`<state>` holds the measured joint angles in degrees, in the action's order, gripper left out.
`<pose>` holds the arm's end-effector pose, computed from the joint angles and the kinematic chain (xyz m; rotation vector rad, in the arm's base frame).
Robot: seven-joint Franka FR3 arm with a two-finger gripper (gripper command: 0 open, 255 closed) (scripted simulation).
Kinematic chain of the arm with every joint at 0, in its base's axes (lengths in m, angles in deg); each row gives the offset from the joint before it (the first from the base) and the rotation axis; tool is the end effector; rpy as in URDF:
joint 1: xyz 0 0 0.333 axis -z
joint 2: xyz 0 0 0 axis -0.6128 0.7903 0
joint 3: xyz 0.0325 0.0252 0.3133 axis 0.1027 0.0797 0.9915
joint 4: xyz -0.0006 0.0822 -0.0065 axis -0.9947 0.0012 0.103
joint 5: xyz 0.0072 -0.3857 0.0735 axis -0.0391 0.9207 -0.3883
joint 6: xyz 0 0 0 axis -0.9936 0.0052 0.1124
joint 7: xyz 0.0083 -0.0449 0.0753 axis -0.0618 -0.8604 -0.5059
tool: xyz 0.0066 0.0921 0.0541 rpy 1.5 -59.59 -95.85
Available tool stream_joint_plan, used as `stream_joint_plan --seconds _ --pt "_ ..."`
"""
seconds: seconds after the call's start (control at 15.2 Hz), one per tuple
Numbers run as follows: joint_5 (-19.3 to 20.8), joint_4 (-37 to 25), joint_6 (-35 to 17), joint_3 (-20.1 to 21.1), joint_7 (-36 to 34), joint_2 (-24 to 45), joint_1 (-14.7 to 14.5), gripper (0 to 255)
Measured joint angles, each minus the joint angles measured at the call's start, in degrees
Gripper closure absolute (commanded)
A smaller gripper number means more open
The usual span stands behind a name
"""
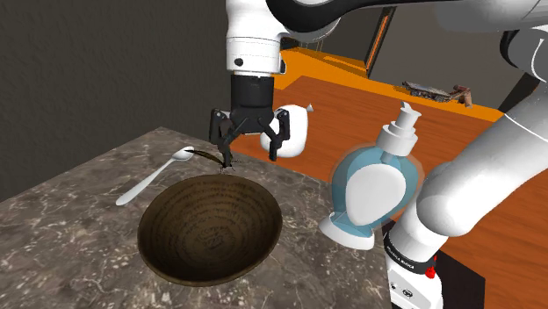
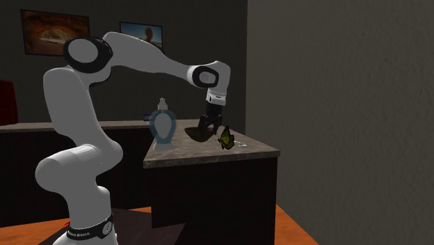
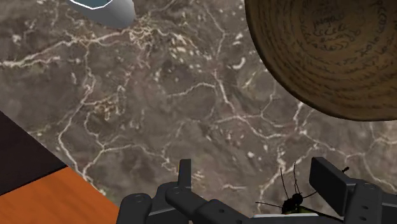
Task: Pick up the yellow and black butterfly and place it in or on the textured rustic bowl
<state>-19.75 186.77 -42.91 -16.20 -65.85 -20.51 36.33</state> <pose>0.3563 0.3396 0.5230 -3.0154 0.6573 0.3641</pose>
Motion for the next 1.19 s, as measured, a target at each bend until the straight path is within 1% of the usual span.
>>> stream_joint_plan --seconds 0.07,0.2,0.59,1.06,1.12,1.19 --pt "0.56 -1.57 -0.74 1.04 -2.07 2.25 0.03 0" --pt "0.84 -1.92 -2.06 1.87 -3.70 3.94 -0.10 0" --pt "0.59 1.56 -6.43 2.91 -4.22 4.73 -0.64 0" --pt "0.44 2.26 -7.10 3.03 -4.22 4.64 -0.75 0" --pt "0.44 2.26 -7.10 3.03 -4.22 4.64 -0.75 255" --pt "0.41 2.21 -7.11 3.06 -4.21 4.62 -0.78 255"
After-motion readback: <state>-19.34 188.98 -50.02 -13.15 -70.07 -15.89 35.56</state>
